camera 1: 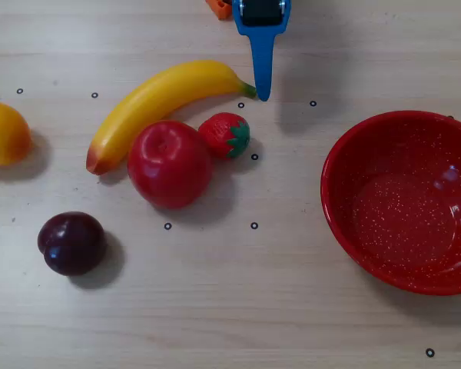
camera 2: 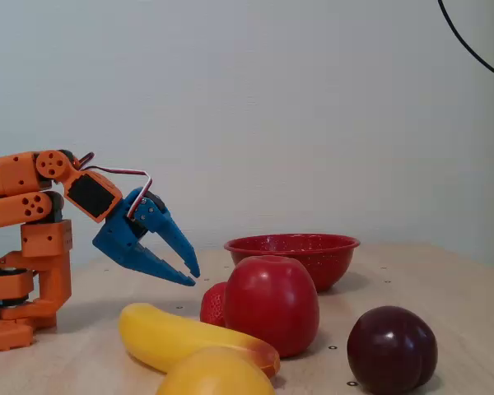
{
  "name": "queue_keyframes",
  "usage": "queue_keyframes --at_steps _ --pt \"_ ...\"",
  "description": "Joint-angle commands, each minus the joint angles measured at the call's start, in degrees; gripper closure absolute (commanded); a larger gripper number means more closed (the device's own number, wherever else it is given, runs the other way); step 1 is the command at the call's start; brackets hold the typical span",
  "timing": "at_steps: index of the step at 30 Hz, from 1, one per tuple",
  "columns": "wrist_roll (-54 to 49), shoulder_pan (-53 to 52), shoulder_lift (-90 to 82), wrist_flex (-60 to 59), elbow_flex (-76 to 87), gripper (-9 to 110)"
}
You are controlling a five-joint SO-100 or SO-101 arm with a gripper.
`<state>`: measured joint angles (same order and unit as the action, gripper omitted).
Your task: Put the peach in the red bowl.
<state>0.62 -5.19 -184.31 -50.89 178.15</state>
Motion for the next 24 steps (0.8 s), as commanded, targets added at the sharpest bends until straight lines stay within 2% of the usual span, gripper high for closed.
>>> queue_keyframes --at_steps 1,16,24 --pt "-2.3 2.3 -0.7 0.4 0.5 101" --pt "-3.0 3.1 2.8 1.3 -0.8 101" --pt "-4.4 4.3 20.3 3.2 -18.2 101"
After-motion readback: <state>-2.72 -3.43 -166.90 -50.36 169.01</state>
